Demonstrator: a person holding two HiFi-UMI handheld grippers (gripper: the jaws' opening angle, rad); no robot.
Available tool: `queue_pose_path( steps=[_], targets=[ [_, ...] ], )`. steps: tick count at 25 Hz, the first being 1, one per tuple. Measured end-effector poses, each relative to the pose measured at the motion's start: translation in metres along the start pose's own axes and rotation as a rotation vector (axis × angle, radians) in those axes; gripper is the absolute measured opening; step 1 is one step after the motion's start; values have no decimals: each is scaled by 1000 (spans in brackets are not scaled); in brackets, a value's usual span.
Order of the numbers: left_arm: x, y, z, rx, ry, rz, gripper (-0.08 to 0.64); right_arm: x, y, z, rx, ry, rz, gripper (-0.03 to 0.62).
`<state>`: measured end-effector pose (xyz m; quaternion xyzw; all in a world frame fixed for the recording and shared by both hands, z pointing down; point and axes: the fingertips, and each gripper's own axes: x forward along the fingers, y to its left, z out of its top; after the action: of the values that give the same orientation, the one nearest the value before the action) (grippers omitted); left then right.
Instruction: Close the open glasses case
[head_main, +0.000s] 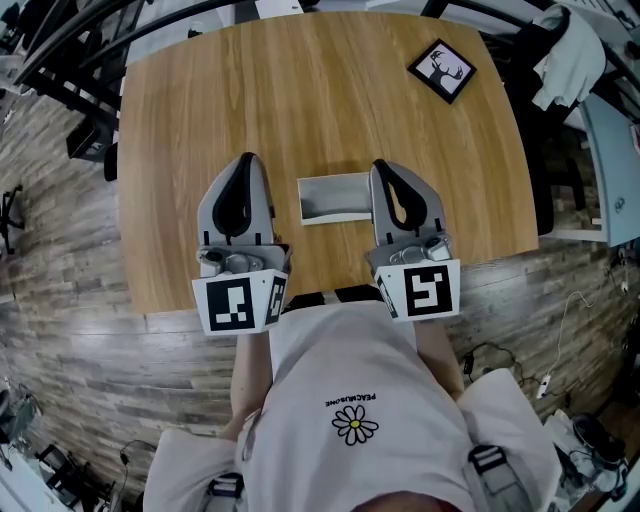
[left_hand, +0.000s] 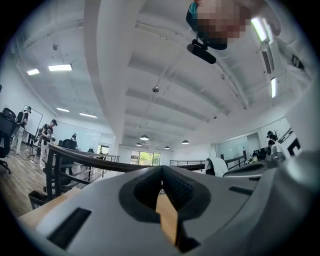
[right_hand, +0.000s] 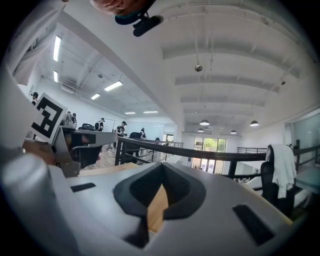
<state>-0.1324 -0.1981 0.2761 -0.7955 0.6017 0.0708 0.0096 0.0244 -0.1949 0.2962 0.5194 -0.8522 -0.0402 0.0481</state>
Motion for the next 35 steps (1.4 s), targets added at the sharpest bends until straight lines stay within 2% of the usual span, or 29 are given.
queue_pose_path(
  steps=[7, 8, 10, 11, 16, 19, 27, 35],
  targets=[
    [4, 0, 1, 13, -5, 2, 17, 18, 7, -4, 3, -15, 115, 11],
    [5, 0, 1, 13, -6, 0, 17, 22, 9, -6, -2, -14, 138, 44],
    [6, 0, 0, 14, -5, -5, 17, 30, 16, -13, 18, 5, 193, 180],
    [7, 1, -1, 14, -4, -7, 17, 34, 19, -18, 39, 18, 217, 220],
    [7, 4, -4, 9, 4, -3, 17, 50, 31, -63, 174, 104, 297, 270],
    [5, 8, -8, 2, 13, 6, 17, 56, 36, -96, 219, 184, 314, 276],
    [-2, 20, -17, -4, 32, 36, 17, 58, 36, -180, 225, 410, 285, 276],
    [-4, 25, -22, -8, 43, 48, 17, 54, 31, -218, 228, 521, 259, 276]
  ],
)
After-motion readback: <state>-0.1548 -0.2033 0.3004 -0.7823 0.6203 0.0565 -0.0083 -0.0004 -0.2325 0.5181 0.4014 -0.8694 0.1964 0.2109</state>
